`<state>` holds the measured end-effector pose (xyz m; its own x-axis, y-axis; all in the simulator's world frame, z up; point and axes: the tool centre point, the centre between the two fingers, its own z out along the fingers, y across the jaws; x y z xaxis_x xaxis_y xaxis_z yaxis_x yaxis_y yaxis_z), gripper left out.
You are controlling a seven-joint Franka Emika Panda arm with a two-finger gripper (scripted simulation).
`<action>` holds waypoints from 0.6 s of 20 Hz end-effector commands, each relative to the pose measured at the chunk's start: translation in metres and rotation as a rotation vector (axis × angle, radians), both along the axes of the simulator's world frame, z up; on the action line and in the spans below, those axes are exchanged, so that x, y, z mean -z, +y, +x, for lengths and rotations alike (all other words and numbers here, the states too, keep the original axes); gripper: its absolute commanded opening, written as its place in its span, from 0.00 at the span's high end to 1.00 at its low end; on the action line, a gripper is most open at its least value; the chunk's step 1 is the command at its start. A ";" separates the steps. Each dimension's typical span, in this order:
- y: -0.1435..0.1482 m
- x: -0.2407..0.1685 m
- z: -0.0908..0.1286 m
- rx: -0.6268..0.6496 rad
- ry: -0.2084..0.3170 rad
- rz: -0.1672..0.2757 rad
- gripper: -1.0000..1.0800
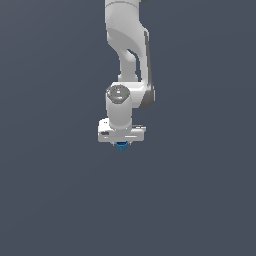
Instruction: Pick up the object and move it to a goal position.
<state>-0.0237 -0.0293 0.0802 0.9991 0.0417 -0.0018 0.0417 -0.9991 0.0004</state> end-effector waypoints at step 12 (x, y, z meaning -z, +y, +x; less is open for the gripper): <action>0.114 -0.107 0.041 -0.001 -0.002 -0.001 1.00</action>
<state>0.0126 0.0719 0.1742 0.9991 0.0436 -0.0002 0.0436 -0.9991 0.0011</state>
